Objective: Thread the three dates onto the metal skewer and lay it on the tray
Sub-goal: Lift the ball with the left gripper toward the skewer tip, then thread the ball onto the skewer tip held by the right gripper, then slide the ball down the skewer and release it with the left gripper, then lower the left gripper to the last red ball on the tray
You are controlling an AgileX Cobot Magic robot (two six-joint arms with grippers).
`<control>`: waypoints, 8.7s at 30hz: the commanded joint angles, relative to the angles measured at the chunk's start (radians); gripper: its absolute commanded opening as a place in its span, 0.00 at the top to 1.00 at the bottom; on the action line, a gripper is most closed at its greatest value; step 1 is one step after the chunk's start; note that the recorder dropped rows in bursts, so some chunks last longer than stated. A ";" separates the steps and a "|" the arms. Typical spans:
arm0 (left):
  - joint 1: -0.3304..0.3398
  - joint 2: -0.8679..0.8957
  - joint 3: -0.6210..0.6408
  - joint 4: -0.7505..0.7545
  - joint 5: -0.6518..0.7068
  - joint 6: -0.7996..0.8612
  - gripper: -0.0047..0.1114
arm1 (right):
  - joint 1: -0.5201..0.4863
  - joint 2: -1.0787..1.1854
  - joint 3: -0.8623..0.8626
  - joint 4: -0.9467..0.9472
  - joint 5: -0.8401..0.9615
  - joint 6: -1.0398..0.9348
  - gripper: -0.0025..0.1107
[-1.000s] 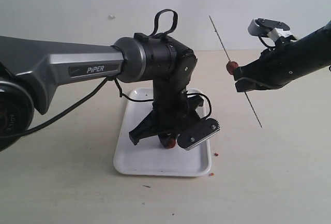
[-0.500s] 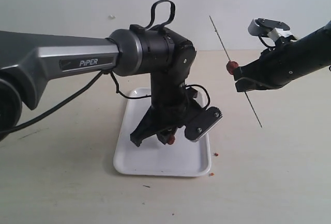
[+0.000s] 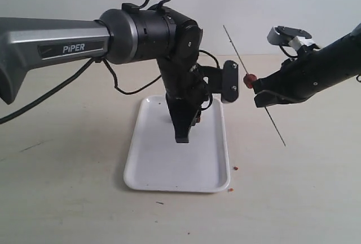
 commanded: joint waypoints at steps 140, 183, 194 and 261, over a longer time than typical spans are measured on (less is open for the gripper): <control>0.139 -0.103 0.002 -0.409 -0.395 -1.318 0.90 | -0.004 -0.067 0.153 0.425 0.227 -0.487 0.98; 0.087 -0.103 0.002 -0.435 -0.297 -1.139 0.57 | -0.004 0.006 0.153 0.840 0.300 -0.839 0.98; 0.090 -0.109 0.002 -0.418 -0.365 -1.139 0.41 | -0.004 0.006 0.153 0.840 0.285 -0.841 0.98; 0.067 0.093 0.002 0.127 -0.187 0.664 0.41 | -0.027 -0.223 0.153 0.448 0.023 -0.452 0.98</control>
